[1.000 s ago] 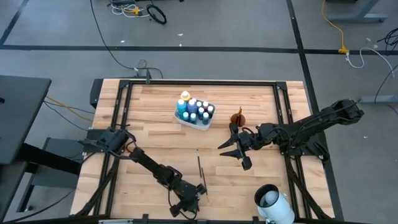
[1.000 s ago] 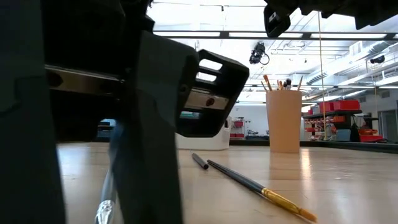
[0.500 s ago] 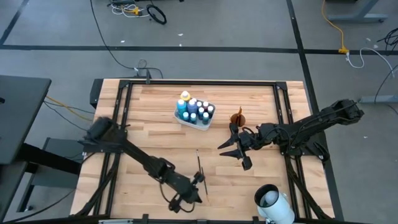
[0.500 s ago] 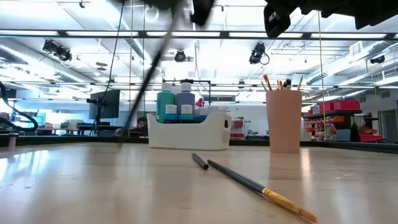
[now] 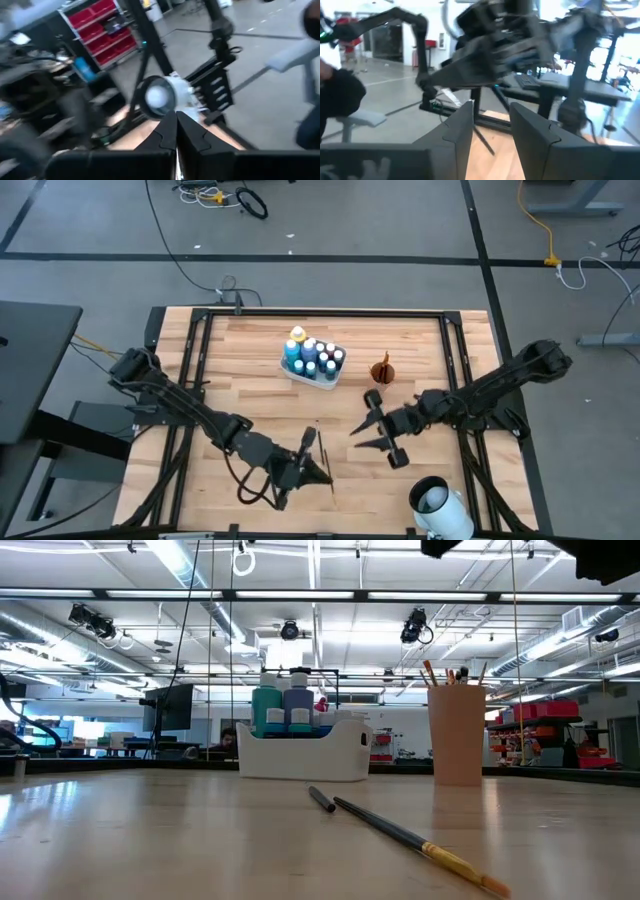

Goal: Pick & Place Paint Supplies
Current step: Put the silver paintbrush into the cup

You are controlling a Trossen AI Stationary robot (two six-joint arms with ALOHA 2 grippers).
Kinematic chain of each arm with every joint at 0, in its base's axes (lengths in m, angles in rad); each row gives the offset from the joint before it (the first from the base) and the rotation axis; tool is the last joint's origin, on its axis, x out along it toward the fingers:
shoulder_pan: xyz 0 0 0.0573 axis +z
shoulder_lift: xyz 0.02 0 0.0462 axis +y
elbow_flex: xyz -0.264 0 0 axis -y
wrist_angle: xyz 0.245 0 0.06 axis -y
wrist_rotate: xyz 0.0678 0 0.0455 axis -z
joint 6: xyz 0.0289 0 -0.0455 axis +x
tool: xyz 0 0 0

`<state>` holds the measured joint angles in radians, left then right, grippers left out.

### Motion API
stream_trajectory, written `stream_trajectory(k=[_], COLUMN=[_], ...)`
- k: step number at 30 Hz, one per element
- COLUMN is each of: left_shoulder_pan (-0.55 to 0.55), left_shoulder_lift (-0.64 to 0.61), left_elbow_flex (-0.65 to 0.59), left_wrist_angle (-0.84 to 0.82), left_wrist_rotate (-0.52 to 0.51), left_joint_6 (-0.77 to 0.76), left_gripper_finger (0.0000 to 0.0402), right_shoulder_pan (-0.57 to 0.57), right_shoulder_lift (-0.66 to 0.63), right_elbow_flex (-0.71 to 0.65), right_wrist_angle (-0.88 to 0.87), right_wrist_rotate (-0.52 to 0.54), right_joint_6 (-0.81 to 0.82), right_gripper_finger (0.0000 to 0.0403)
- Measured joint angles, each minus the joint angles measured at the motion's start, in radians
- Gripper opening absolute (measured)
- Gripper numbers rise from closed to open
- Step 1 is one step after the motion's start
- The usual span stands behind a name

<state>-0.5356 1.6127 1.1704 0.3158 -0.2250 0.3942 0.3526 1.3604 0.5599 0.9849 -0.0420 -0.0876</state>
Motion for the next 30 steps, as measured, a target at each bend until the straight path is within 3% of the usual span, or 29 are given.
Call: stream_trajectory(k=[7, 12, 17, 23, 30], left_shoulder_pan=[0.002, 0.002, 0.001, 0.002, 0.001], left_shoulder_lift=[0.000, 0.000, 0.000, 0.000, 0.000], left_elbow_flex=[0.000, 0.000, 0.000, 0.000, 0.000], left_wrist_angle=[0.014, 0.015, 0.022, 0.034, 0.043], left_wrist_rotate=[-0.163, -0.175, -0.183, -0.204, -0.243], left_joint_6=[0.015, 0.016, 0.029, 0.033, 0.053], left_gripper_finger=[0.0003, 0.0002, 0.0002, 0.0002, 0.0002], right_shoulder_pan=[0.037, 0.040, 0.034, 0.034, 0.033], right_shoulder_lift=[0.165, 0.248, 0.288, 0.290, 0.290], right_elbow_flex=[0.107, 0.195, 0.253, 0.279, 0.279], right_wrist_angle=[0.006, -0.015, -0.025, -0.089, -0.065], right_wrist_rotate=[0.003, 0.087, 0.029, 0.022, 0.022], right_joint_6=[-0.021, -0.026, -0.025, -0.009, 0.010], right_gripper_finger=[0.0188, 0.0223, 0.0231, 0.0187, 0.0073])
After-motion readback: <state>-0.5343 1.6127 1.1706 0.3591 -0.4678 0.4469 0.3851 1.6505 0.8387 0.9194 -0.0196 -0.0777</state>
